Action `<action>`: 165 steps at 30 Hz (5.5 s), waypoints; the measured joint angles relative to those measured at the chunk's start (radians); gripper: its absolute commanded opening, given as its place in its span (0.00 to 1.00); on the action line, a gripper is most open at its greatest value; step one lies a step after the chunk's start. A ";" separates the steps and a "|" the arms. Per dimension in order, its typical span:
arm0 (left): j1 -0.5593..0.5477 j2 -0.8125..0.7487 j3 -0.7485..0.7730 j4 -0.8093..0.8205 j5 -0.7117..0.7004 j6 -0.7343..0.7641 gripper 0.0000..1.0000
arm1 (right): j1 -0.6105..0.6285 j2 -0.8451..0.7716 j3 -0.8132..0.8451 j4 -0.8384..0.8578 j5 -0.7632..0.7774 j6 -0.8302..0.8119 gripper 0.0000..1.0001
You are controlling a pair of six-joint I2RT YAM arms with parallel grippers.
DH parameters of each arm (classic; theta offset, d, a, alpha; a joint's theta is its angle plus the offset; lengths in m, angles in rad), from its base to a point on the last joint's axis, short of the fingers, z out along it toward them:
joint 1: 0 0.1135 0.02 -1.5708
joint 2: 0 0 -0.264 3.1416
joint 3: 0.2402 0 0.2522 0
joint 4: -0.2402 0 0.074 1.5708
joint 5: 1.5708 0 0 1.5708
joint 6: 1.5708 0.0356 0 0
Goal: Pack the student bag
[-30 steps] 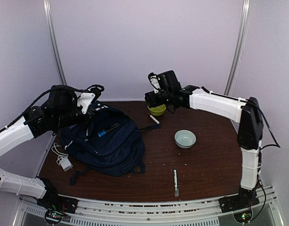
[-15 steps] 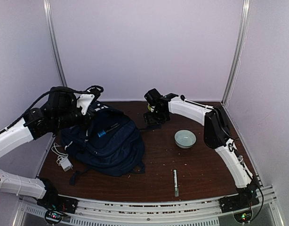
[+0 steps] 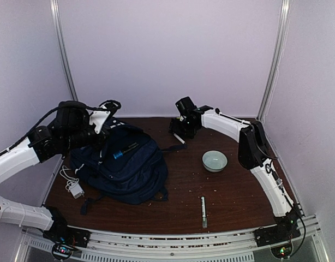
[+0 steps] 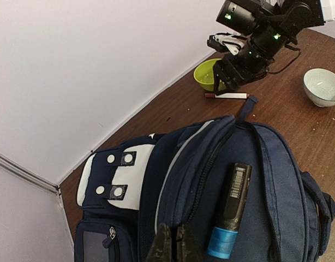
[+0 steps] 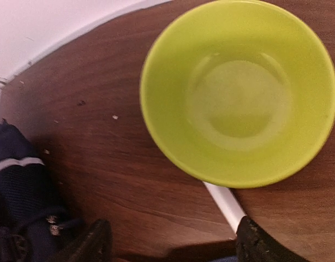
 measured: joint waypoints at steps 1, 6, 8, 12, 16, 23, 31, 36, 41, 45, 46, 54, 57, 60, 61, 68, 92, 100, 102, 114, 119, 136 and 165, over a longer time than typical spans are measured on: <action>0.000 0.003 0.000 0.000 0.000 0.000 0.00 | -0.002 0.000 -0.010 0.040 -0.024 0.052 0.68; 0.000 0.027 0.000 0.009 0.032 -0.019 0.00 | -0.025 0.004 -0.064 0.173 -0.084 0.272 0.63; 0.000 0.030 0.000 0.014 0.043 -0.031 0.00 | -0.035 0.007 -0.079 0.198 -0.084 0.349 0.64; 0.001 0.029 0.000 0.020 0.053 -0.039 0.00 | -0.047 0.007 -0.126 0.245 -0.079 0.510 0.68; 0.002 0.016 -0.013 0.028 0.056 -0.039 0.00 | -0.048 -0.018 -0.224 0.327 -0.045 0.665 0.69; 0.004 -0.031 -0.040 0.033 0.053 -0.003 0.00 | -0.040 -0.027 -0.210 0.297 0.005 0.787 0.70; 0.012 -0.110 -0.087 0.034 0.044 0.034 0.00 | -0.017 -0.026 -0.204 0.258 0.004 0.789 0.68; 0.013 -0.123 -0.095 0.033 0.036 0.049 0.00 | 0.013 -0.024 -0.183 0.219 -0.003 0.731 0.63; 0.014 -0.127 -0.095 0.032 0.033 0.056 0.00 | 0.048 -0.024 -0.150 0.171 0.000 0.647 0.48; 0.014 -0.137 -0.097 0.026 0.034 0.056 0.00 | 0.070 -0.024 -0.145 0.116 0.050 0.568 0.47; 0.015 -0.140 -0.098 0.025 0.034 0.056 0.00 | 0.074 -0.025 -0.140 0.098 0.076 0.539 0.47; 0.018 -0.157 -0.103 0.011 0.034 0.055 0.00 | 0.081 -0.028 -0.095 -0.038 0.269 0.209 0.51; 0.018 -0.159 -0.107 0.013 0.034 0.055 0.00 | 0.082 -0.028 -0.093 -0.016 0.269 0.030 0.61; 0.018 -0.159 -0.107 0.013 0.034 0.055 0.00 | 0.082 -0.028 -0.069 -0.016 0.268 -0.122 0.63; 0.018 -0.159 -0.107 0.013 0.034 0.055 0.00 | 0.082 -0.028 -0.055 -0.019 0.267 -0.158 0.62; 0.018 -0.154 -0.107 0.019 0.031 0.057 0.00 | 0.087 0.008 0.060 -0.060 0.257 -0.280 0.57; 0.029 -0.098 -0.069 0.076 0.039 0.043 0.22 | -0.018 0.024 -0.124 0.259 -0.124 0.259 0.47; 0.033 -0.103 -0.025 0.136 0.041 0.033 0.34 | -0.011 0.022 -0.183 0.339 -0.095 0.491 0.44; 0.033 -0.100 -0.019 0.135 0.051 0.031 0.35 | -0.009 0.013 -0.201 0.347 -0.080 0.533 0.44; 0.033 0.029 0.032 0.164 0.179 -0.019 0.36 | 0.020 0.005 -0.086 0.167 -0.059 0.387 0.41; 0.033 0.017 0.032 0.170 0.183 -0.019 0.37 | 0.030 0.003 -0.080 0.078 -0.075 0.260 0.43; 0.033 -0.051 0.007 0.169 0.170 -0.019 0.38 | -0.035 -0.010 -0.202 0.317 -0.235 0.238 0.43; 0.044 -0.039 -0.007 0.161 0.120 0.027 0.39 | -0.047 0.003 -0.049 -0.045 -0.103 0.089 0.45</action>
